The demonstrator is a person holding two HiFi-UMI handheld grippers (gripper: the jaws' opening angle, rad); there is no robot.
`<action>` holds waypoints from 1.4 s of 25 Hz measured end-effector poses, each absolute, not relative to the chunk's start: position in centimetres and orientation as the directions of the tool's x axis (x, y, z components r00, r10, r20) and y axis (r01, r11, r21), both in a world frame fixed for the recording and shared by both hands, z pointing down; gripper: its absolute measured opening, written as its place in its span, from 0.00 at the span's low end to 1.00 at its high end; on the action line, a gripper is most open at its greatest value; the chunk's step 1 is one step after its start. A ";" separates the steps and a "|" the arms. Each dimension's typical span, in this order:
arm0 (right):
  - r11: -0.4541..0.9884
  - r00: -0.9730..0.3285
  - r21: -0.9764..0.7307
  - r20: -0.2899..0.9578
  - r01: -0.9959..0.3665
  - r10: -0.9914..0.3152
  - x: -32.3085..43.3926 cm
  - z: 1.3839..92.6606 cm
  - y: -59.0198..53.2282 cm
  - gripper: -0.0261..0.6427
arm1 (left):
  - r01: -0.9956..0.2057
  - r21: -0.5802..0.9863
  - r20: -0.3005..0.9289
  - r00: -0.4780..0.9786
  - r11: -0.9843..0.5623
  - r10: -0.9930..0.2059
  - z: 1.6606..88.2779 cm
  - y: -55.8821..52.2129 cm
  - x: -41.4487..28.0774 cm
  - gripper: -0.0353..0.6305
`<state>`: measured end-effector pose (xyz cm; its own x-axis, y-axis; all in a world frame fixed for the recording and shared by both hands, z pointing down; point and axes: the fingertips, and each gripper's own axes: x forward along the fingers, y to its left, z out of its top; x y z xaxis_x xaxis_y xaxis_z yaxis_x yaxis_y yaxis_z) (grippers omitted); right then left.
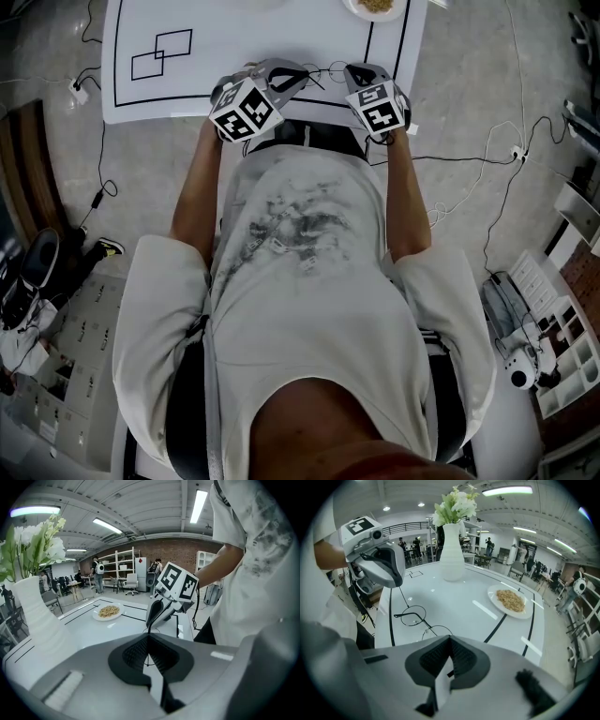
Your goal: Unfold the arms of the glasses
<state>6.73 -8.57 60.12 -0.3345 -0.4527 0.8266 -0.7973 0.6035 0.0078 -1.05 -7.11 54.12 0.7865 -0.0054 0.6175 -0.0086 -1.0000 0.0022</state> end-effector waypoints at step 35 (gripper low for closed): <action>0.627 -0.292 0.113 0.812 -0.771 -0.506 6.1 59.9 -8.2 0.07 | -0.080 0.103 0.563 0.826 -0.991 -0.008 54.4 -7.8 -1.7 0.06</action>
<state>6.07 -8.23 59.92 -0.2919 -0.5056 0.8119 -0.7712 0.6265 0.1130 -1.66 -7.78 54.43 0.8264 -0.0081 0.5631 -0.0802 -0.9914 0.1033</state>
